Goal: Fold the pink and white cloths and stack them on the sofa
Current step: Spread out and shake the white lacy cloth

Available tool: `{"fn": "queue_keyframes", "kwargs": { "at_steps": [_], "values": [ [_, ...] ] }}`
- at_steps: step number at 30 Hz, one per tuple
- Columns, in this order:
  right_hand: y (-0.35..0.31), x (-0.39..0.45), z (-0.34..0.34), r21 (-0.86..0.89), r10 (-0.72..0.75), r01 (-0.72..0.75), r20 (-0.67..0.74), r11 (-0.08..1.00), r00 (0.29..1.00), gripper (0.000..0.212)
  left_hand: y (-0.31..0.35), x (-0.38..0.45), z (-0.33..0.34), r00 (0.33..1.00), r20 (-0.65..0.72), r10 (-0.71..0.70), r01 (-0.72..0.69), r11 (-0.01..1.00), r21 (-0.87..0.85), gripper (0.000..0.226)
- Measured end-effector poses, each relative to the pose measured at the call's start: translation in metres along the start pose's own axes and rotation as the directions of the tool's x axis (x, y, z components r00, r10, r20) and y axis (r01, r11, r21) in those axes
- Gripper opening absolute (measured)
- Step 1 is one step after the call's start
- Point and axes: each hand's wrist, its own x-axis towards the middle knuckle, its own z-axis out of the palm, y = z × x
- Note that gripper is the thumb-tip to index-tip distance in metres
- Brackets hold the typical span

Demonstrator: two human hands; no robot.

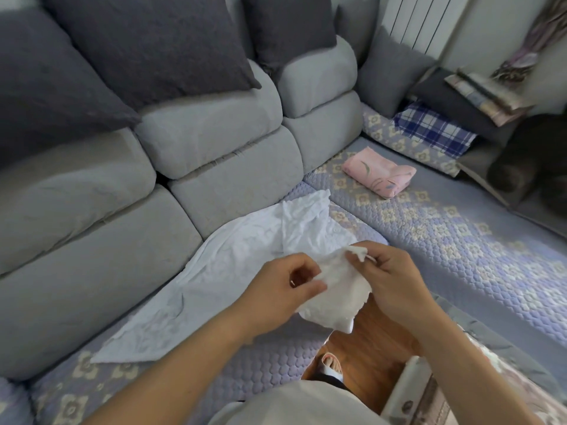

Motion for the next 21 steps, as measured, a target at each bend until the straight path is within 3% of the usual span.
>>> {"fn": "queue_keyframes", "kwargs": {
  "at_steps": [2, 7, 12, 17, 21],
  "values": [
    [-0.005, 0.001, -0.005, 0.011, -0.008, 0.007, 0.007, 1.000, 1.000, 0.018, -0.002, 0.003, 0.000, 0.998, 0.064, 0.018, -0.020, 0.999, 0.044, 0.009],
    [-0.016, 0.003, -0.013, 0.115, 0.011, -0.005, -0.058, 0.993, 0.998, 0.021, -0.003, 0.016, 0.005, 0.972, -0.023, 0.234, -0.224, 0.950, 0.217, 0.018],
    [-0.025, 0.010, -0.018, 0.098, 0.006, 0.007, -0.136, 0.995, 0.991, 0.027, 0.014, 0.029, 0.003, 0.953, 0.065, 0.297, -0.303, 0.944, 0.133, 0.012],
    [-0.030, 0.015, -0.022, 0.029, -0.001, 0.006, -0.162, 1.000, 0.987, 0.035, 0.027, 0.033, -0.012, 0.928, -0.035, 0.370, -0.365, 0.925, 0.105, 0.012],
    [-0.040, 0.017, -0.018, 0.014, -0.030, 0.032, -0.138, 0.999, 0.990, 0.041, 0.031, 0.030, -0.022, 0.941, -0.059, 0.334, -0.329, 0.940, 0.088, 0.040]
  ]
}}
